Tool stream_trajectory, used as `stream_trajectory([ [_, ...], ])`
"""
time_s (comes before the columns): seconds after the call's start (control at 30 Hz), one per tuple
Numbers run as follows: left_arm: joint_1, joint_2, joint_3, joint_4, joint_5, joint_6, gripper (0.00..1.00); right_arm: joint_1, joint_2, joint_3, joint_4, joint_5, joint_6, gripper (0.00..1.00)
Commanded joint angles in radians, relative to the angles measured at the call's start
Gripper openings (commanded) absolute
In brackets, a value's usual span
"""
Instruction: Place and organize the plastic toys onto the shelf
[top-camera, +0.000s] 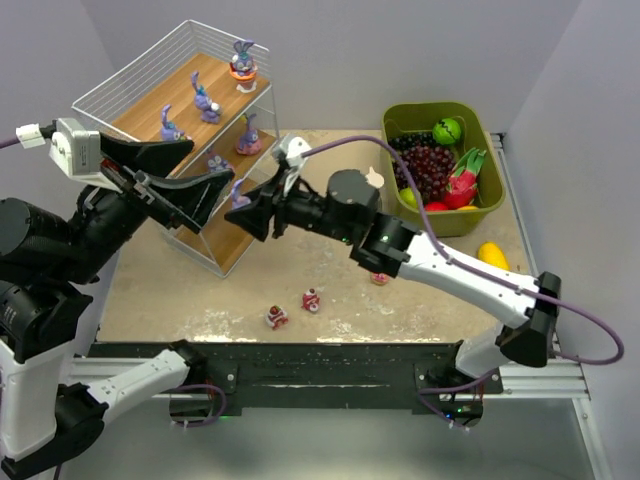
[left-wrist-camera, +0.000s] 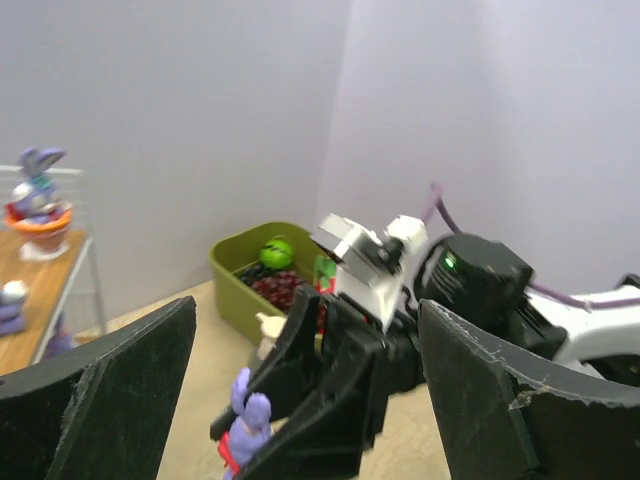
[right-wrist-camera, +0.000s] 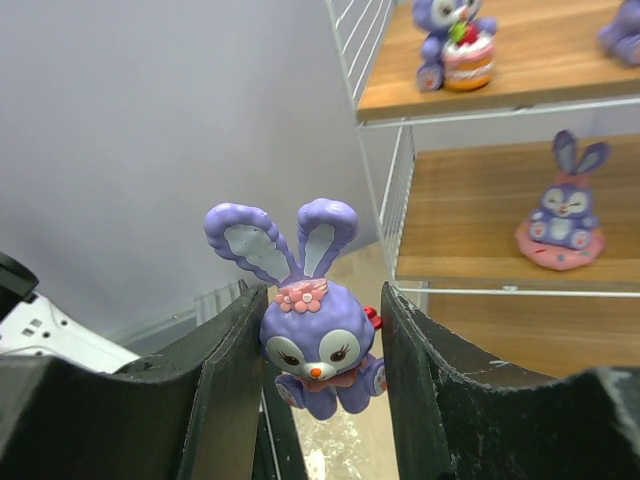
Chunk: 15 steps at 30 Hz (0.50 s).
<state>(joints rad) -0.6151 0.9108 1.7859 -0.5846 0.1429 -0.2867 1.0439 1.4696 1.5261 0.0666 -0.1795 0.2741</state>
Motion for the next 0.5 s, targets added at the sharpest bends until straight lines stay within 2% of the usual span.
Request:
stream_trajectory([
  [0.0,0.005,-0.033,-0.020,-0.018,-0.203,0.035,0.96,0.051,0.081,-0.011,0.188,0.176,-0.033,0.00],
  [0.13,0.005,-0.050,-0.022,-0.024,-0.249,0.040,0.96,0.058,0.167,0.003,0.274,0.209,-0.049,0.00],
  [0.47,0.005,-0.053,0.000,-0.069,-0.296,0.050,0.95,0.057,0.328,0.052,0.346,0.221,-0.072,0.00],
])
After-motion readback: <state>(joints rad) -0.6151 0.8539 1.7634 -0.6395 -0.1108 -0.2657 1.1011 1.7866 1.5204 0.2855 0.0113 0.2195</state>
